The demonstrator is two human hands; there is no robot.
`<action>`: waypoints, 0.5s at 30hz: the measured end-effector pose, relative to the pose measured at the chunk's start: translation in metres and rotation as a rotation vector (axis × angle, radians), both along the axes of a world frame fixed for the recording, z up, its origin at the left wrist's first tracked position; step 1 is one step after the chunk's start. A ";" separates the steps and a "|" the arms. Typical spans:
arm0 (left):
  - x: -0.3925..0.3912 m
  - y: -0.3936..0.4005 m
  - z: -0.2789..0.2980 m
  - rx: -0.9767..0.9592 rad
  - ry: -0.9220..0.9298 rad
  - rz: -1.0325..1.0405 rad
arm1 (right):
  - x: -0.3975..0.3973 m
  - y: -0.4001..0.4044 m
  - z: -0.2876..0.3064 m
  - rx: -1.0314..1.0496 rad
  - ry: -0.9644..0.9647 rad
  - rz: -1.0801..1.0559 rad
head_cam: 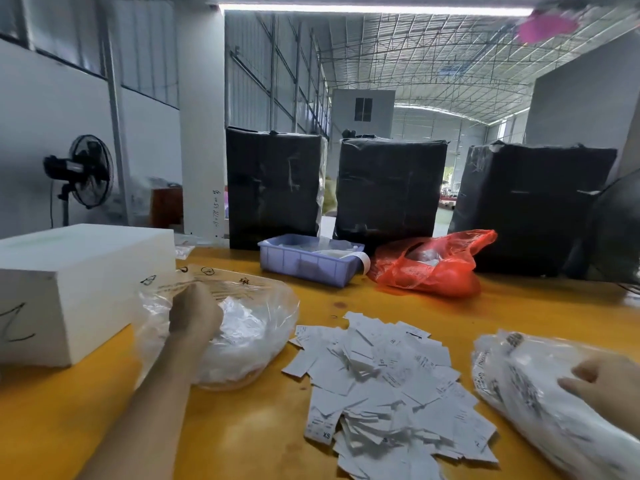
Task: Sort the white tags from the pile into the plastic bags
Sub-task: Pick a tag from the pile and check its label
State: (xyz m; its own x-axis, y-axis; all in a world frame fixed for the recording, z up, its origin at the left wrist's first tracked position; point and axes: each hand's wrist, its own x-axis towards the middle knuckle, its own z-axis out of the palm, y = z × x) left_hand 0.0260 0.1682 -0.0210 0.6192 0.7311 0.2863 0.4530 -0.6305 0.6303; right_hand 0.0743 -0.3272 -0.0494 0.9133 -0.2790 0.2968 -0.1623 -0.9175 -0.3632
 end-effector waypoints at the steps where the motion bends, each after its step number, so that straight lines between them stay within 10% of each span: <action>1: -0.001 -0.001 0.000 0.027 0.013 0.012 | -0.002 0.002 -0.001 -0.068 0.086 -0.005; 10: 0.010 -0.057 0.012 0.285 -0.024 -0.177 | -0.027 0.026 -0.001 -0.008 0.096 -0.021; 15: 0.002 -0.133 0.002 0.017 -0.296 -0.616 | -0.025 0.021 -0.002 0.147 -0.071 -0.071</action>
